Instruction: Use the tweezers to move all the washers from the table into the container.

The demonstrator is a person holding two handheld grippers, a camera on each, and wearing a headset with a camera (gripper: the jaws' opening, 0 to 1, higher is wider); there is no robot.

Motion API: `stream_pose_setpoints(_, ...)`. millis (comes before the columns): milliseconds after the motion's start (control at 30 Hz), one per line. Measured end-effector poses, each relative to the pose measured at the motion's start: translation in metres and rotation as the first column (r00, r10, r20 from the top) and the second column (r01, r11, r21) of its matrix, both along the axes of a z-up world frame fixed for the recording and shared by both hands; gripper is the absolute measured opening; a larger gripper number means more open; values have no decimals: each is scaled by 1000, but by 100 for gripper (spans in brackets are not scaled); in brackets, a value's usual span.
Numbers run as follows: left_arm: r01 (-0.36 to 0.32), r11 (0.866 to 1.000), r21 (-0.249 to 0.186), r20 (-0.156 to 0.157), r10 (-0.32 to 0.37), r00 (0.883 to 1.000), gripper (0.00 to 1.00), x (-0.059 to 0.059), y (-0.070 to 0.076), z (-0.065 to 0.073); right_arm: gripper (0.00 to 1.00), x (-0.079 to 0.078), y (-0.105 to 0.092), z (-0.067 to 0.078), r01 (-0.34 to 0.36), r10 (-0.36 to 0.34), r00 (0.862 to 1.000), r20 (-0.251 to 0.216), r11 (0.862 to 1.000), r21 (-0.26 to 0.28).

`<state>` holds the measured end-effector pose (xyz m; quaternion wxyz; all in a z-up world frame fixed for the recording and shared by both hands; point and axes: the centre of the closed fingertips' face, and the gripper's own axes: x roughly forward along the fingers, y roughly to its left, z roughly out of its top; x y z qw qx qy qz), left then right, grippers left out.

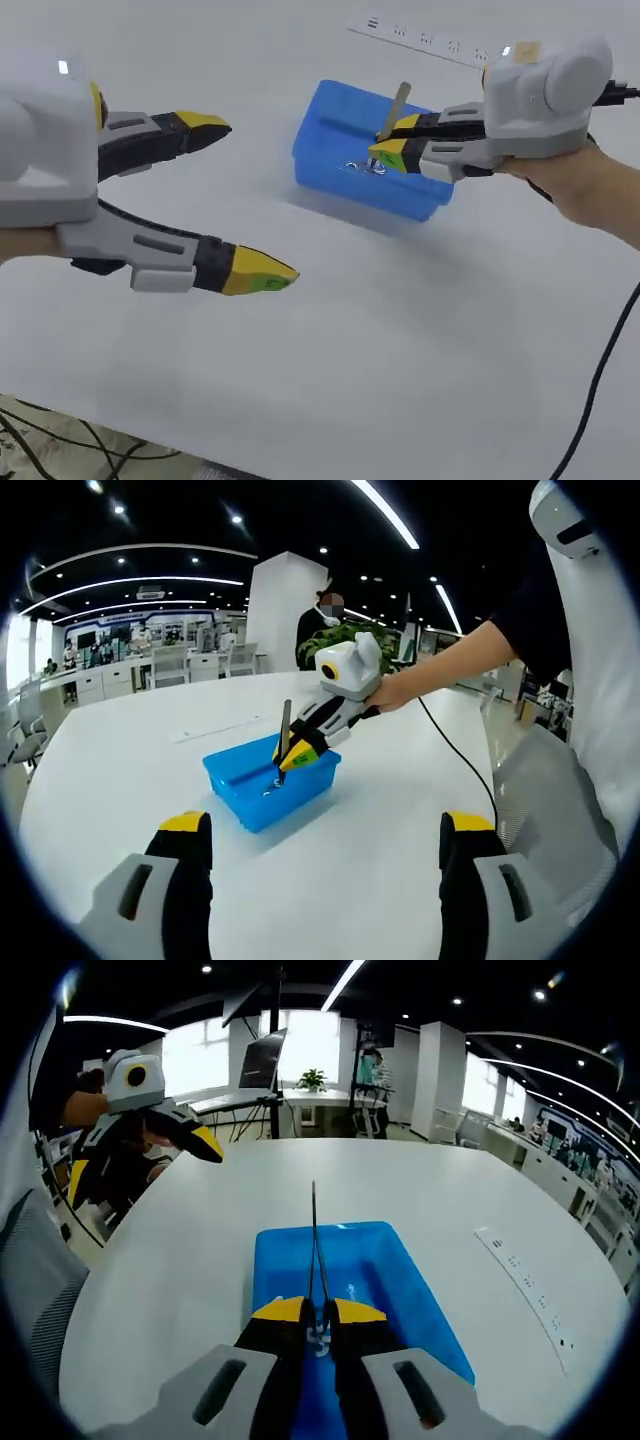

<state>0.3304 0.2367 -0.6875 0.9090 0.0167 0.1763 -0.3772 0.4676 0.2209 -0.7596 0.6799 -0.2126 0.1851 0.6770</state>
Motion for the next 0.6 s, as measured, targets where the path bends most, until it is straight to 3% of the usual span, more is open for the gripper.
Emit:
stream_pose_setpoints(200,-27,999,-34,-1,27,1000,100,3,3,4,10,-4,3,0,-2,3,1000,-7,1000,6)
stream_pose_setpoints(367,-16,999,-31,-5,16,1000,100,6,11,-3,11,-6,4,4,-10,10,1000,7,1000,6)
stream_pose_setpoints(600,-17,999,-27,2,17,1000,100,11,10,-4,9,-4,2,16,2,-2,1000,18,1000,14)
